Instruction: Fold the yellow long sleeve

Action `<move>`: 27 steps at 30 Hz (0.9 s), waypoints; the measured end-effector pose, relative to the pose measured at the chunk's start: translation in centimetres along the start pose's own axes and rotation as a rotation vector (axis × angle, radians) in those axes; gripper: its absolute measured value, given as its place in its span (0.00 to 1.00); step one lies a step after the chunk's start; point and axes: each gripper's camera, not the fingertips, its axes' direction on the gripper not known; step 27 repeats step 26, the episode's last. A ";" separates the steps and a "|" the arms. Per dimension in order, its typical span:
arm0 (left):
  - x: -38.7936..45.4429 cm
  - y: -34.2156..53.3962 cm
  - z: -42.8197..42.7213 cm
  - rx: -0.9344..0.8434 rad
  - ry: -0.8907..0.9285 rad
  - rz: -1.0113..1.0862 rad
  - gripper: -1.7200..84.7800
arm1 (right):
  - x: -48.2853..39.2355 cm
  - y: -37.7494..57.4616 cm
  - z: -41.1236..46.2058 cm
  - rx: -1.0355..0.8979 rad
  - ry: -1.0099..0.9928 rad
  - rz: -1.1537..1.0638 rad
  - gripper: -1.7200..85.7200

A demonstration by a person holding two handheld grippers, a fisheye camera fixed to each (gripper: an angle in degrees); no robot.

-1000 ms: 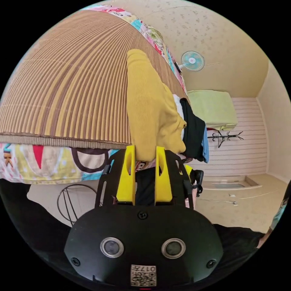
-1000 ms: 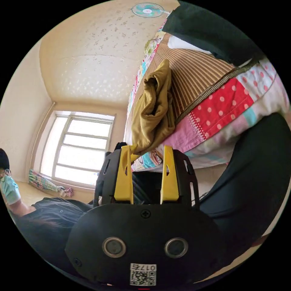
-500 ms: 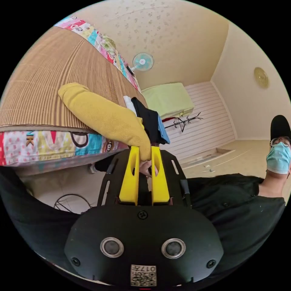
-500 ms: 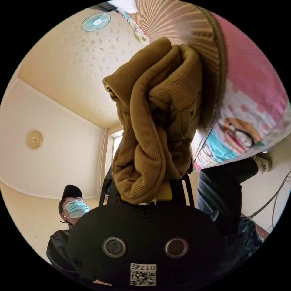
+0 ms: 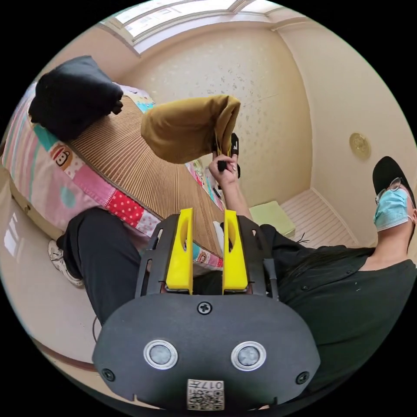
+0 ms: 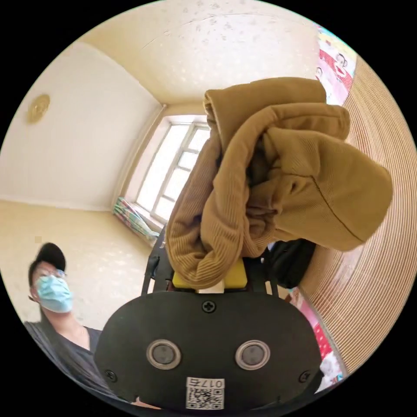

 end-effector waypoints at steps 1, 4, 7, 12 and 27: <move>-0.4 0.2 -0.1 -0.004 -0.002 -0.016 0.15 | 1.4 1.0 1.2 -0.030 0.038 0.029 0.14; -1.8 1.1 -0.2 -0.012 -0.006 -0.074 0.14 | 8.8 7.6 5.3 -0.243 0.217 0.261 0.13; -2.6 1.6 0.2 -0.027 -0.008 -0.100 0.14 | 11.7 13.8 5.5 -0.411 0.223 0.254 0.09; -2.7 1.4 3.1 -0.116 -0.059 -0.073 0.14 | 8.2 17.0 -1.3 -0.483 0.403 0.106 0.10; 6.0 1.8 18.8 -0.346 -0.020 0.327 0.08 | -6.2 19.0 -28.6 0.271 2.006 0.105 0.17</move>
